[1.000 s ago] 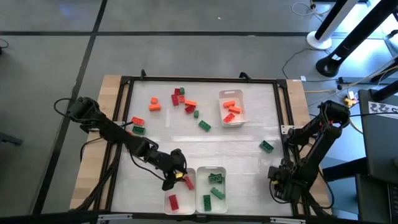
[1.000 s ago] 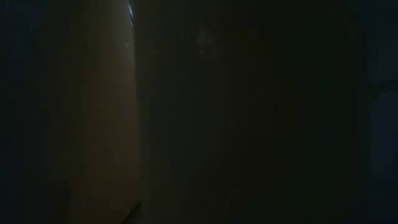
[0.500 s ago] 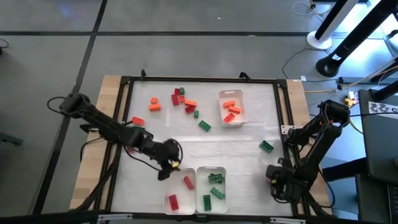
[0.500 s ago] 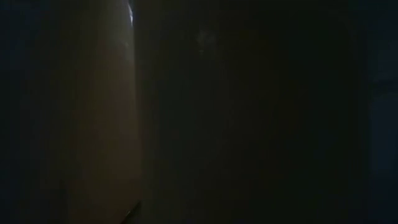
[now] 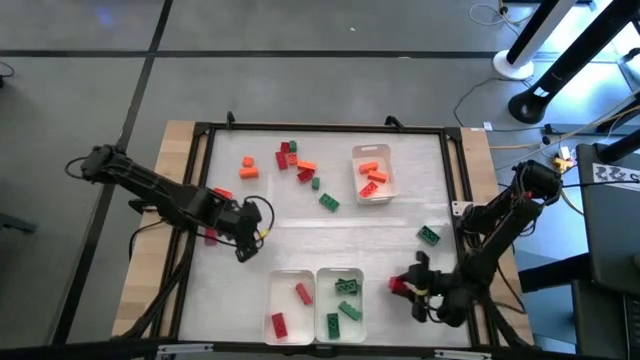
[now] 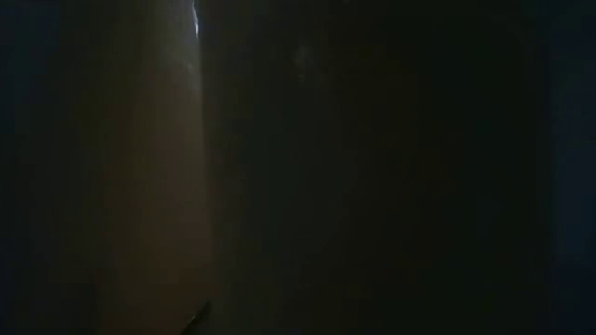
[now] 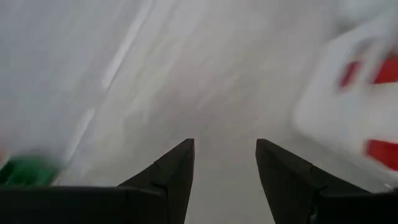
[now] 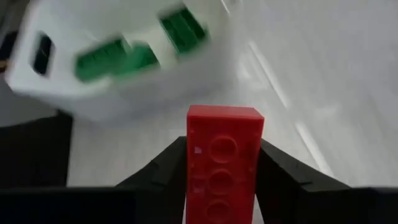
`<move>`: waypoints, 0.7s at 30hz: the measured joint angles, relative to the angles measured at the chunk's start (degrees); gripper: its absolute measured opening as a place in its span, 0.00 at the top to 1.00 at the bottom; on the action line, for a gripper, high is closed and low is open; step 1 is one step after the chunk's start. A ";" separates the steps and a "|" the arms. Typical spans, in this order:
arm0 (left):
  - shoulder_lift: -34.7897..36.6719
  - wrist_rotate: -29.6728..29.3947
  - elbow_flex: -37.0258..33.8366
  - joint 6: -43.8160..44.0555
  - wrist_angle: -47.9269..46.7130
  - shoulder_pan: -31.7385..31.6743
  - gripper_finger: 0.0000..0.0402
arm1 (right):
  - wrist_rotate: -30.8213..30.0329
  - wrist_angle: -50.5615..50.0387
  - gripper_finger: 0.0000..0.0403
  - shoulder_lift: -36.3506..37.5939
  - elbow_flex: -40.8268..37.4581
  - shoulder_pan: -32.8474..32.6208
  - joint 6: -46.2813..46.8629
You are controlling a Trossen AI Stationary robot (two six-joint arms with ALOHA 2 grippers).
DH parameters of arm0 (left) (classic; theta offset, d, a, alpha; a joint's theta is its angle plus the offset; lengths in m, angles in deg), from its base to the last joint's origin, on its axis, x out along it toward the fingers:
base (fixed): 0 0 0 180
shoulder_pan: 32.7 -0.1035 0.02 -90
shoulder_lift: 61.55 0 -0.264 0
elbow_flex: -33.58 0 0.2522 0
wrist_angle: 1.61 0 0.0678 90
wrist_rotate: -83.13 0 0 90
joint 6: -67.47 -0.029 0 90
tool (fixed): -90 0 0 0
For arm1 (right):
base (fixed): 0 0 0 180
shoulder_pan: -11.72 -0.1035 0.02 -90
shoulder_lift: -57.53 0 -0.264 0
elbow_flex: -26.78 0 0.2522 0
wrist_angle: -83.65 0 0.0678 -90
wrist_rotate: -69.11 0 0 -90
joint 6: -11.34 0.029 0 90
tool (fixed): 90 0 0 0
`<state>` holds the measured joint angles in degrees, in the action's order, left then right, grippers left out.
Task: Sort blocks
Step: Put the red game piece into the bottom left white bin
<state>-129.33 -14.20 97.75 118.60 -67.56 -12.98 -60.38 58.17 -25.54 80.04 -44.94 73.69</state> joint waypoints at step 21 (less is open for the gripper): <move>0.19 -7.78 -0.02 0.67 -5.66 -6.52 0.60 | 34.82 46.93 0.64 -9.80 7.10 30.36 -57.86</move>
<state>-129.15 -21.98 97.73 119.28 -73.22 -19.50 -25.56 105.10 -35.34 87.15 -14.58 15.83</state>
